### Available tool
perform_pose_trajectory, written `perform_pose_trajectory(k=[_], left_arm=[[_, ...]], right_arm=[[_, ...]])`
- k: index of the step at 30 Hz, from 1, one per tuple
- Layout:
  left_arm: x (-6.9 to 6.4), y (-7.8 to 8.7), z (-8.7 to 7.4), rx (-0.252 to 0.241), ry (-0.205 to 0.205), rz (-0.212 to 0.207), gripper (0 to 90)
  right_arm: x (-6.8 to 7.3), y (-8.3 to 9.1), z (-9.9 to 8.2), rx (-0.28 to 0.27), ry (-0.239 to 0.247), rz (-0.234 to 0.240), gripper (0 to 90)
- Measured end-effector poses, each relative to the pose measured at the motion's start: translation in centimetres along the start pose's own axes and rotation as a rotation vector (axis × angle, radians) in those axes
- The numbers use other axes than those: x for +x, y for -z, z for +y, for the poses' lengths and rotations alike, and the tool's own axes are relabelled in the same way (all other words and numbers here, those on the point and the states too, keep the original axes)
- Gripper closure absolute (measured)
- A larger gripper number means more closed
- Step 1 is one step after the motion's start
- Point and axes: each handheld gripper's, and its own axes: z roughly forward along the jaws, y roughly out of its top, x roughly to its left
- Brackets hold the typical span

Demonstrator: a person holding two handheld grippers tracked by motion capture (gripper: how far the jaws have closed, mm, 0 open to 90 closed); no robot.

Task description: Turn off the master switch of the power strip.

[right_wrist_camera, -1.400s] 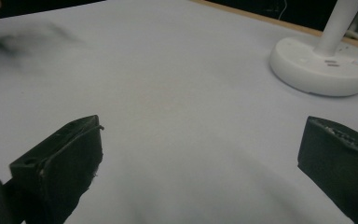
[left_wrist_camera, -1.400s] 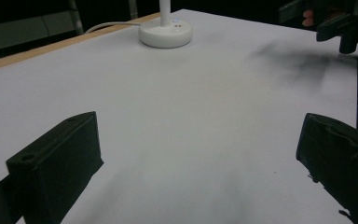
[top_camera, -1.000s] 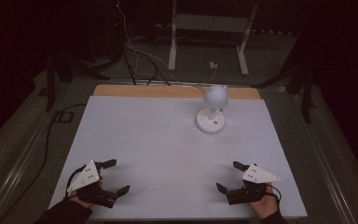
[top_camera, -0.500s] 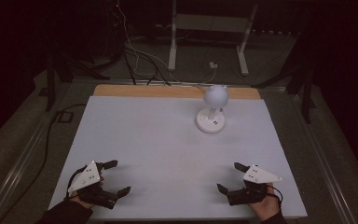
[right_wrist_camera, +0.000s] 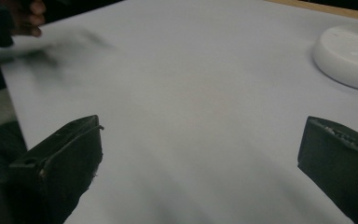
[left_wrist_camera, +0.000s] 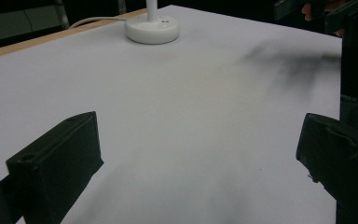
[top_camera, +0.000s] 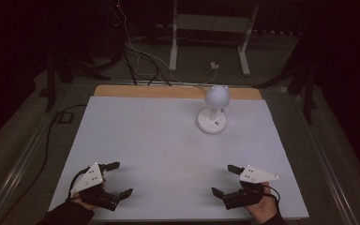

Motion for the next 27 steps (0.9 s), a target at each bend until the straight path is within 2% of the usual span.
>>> perform_pose_trajectory(k=[11,21,27], left_arm=[[0.0,0.1,0.0,-0.002,-0.003,-0.003,0.4],[0.0,0.1,0.0,-0.001,0.000,0.001,0.4],[0.1,0.1,0.0,-0.002,-0.001,0.000,0.4]], right_arm=[[1.0,0.1,1.7,-0.009,0.015,0.052,0.0],[0.9,0.4,3.9,-0.032,0.026,0.093,0.0],[0.3,0.6,5.5,-0.058,0.035,0.090,0.0]])
